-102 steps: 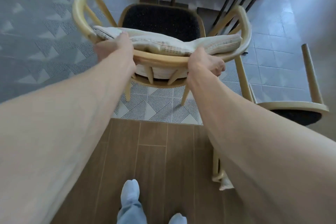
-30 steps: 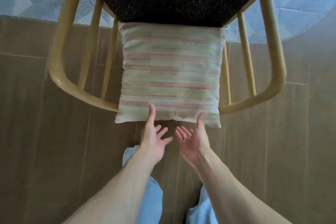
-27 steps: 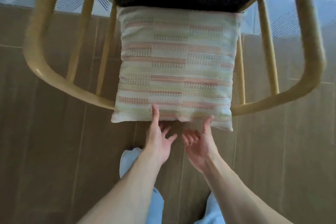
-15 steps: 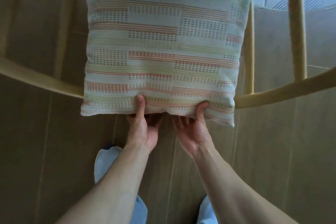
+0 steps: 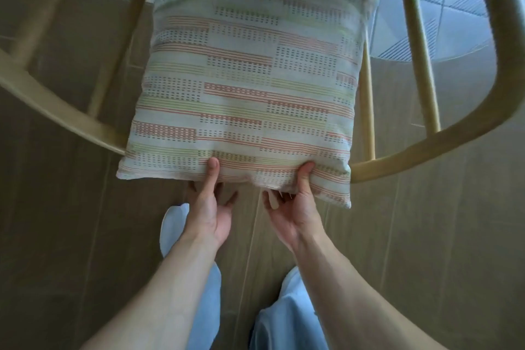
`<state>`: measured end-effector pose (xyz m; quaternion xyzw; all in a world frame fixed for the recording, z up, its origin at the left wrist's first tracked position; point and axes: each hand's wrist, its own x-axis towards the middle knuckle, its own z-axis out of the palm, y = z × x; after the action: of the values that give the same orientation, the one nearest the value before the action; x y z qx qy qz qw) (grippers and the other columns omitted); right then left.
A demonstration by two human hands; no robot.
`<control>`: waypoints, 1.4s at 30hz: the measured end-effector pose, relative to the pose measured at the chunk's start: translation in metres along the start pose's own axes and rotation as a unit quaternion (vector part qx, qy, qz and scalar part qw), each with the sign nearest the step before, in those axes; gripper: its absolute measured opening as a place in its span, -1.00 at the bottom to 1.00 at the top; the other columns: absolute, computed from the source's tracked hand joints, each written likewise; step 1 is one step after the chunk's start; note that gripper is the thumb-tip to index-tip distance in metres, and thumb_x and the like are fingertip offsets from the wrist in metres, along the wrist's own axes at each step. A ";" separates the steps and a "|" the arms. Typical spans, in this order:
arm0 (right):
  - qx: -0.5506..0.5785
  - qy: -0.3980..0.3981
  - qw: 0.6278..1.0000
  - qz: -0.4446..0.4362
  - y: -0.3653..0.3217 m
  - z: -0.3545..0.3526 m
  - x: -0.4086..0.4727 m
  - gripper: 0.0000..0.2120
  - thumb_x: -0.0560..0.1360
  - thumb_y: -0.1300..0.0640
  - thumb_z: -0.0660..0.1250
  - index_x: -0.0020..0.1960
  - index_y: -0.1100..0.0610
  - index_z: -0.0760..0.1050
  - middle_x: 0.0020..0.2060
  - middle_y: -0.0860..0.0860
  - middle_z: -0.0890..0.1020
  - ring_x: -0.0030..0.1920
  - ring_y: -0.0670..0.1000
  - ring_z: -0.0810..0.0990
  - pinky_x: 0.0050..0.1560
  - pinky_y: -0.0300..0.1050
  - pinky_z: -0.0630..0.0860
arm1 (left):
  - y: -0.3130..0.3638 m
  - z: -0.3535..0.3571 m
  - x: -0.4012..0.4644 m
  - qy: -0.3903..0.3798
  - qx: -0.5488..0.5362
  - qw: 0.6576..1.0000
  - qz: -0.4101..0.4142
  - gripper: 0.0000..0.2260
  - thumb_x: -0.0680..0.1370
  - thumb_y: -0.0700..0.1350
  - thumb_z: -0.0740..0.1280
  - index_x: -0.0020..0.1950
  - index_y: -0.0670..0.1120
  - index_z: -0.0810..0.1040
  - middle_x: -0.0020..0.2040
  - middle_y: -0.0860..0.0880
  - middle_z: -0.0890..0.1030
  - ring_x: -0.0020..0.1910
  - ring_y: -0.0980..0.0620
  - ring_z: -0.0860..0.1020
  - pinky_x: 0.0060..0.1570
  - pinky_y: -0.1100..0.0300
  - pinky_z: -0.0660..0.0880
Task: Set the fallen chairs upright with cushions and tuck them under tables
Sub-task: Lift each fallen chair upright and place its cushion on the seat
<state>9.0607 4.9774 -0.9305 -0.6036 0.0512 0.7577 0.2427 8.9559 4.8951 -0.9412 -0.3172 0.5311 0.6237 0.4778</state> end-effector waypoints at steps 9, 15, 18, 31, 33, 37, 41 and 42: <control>-0.142 0.094 0.985 -0.020 -0.031 0.062 -0.192 -0.14 0.14 -0.47 0.45 0.29 0.00 0.55 0.18 0.00 0.67 0.19 0.04 0.59 -0.01 -0.01 0.50 | 0.085 0.050 -0.170 0.070 0.018 0.997 0.027 0.00 0.02 0.26 0.62 0.42 0.01 0.48 0.32 -0.02 0.62 0.36 -0.05 0.52 0.42 -0.10 0.40; -0.221 0.162 0.961 -0.035 -0.085 0.120 -0.301 -0.40 0.34 -0.44 0.42 0.04 0.05 0.48 0.00 0.04 0.65 -0.03 0.07 0.61 -0.11 0.01 0.50 | 0.151 0.114 -0.284 0.108 0.039 0.993 -0.013 0.07 0.01 0.23 0.62 0.45 -0.10 0.40 0.38 -0.10 0.54 0.40 -0.19 0.46 0.33 -0.25 0.46; -0.235 0.161 0.958 -0.035 -0.112 0.153 -0.324 -0.36 0.37 -0.43 0.42 0.12 0.10 0.49 -0.01 0.07 0.63 -0.17 0.05 0.55 -0.25 -0.09 0.49 | 0.186 0.145 -0.311 0.101 0.044 0.993 -0.041 -0.01 0.10 0.19 0.65 0.44 -0.11 0.40 0.35 -0.15 0.53 0.31 -0.25 0.51 0.24 -0.25 0.53; -0.248 0.245 0.922 -0.169 -0.207 0.286 -0.328 -0.23 0.32 -0.36 0.53 0.28 0.15 0.46 0.07 0.07 0.62 0.03 0.13 0.64 -0.16 0.04 0.65 | 0.272 0.279 -0.306 0.138 0.109 0.985 0.002 -0.40 0.20 0.23 0.65 -0.08 -0.07 0.41 -0.10 -0.05 0.56 -0.02 -0.20 0.62 -0.03 -0.18 0.65; -0.265 0.273 0.904 -0.193 -0.214 0.300 -0.322 -0.14 0.33 -0.39 0.49 0.36 0.21 0.44 0.20 0.11 0.58 0.19 0.19 0.60 0.11 0.14 0.64 | 0.280 0.294 -0.306 0.163 0.121 0.979 0.019 -0.22 0.19 0.28 0.63 0.17 -0.14 0.43 0.00 -0.08 0.59 -0.02 -0.20 0.61 -0.01 -0.13 0.64; -0.277 0.322 0.872 -0.244 -0.229 0.340 -0.314 -0.04 0.36 -0.39 0.47 0.39 0.34 0.30 0.10 0.10 0.49 0.24 0.25 0.56 0.23 0.11 0.55 | 0.302 0.334 -0.305 0.234 0.155 0.957 0.078 -0.06 0.20 0.33 0.60 0.30 -0.22 0.32 0.04 -0.06 0.49 -0.22 -0.09 0.46 -0.15 0.05 0.47; -0.259 0.367 0.839 -0.307 -0.256 0.384 -0.305 -0.14 0.36 -0.33 0.51 0.31 0.28 0.29 0.23 0.21 0.59 0.23 0.29 0.60 0.19 0.07 0.47 | 0.316 0.381 -0.296 0.231 0.175 0.945 0.149 -0.14 0.27 0.30 0.58 0.30 -0.14 0.26 0.15 -0.13 0.50 -0.09 -0.17 0.56 -0.16 0.03 0.44; -0.254 0.376 0.833 -0.317 -0.264 0.395 -0.302 -0.17 0.37 -0.31 0.51 0.30 0.26 0.29 0.23 0.21 0.59 0.21 0.28 0.60 0.15 0.05 0.46 | 0.320 0.393 -0.291 0.232 0.172 0.942 0.168 -0.16 0.29 0.28 0.58 0.31 -0.13 0.25 0.21 -0.13 0.50 -0.02 -0.21 0.58 -0.15 0.03 0.43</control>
<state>8.8694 5.2632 -0.4847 -0.8653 -0.2503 0.3402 0.2700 8.8007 5.2057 -0.4706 -0.2721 0.7723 0.5031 0.2764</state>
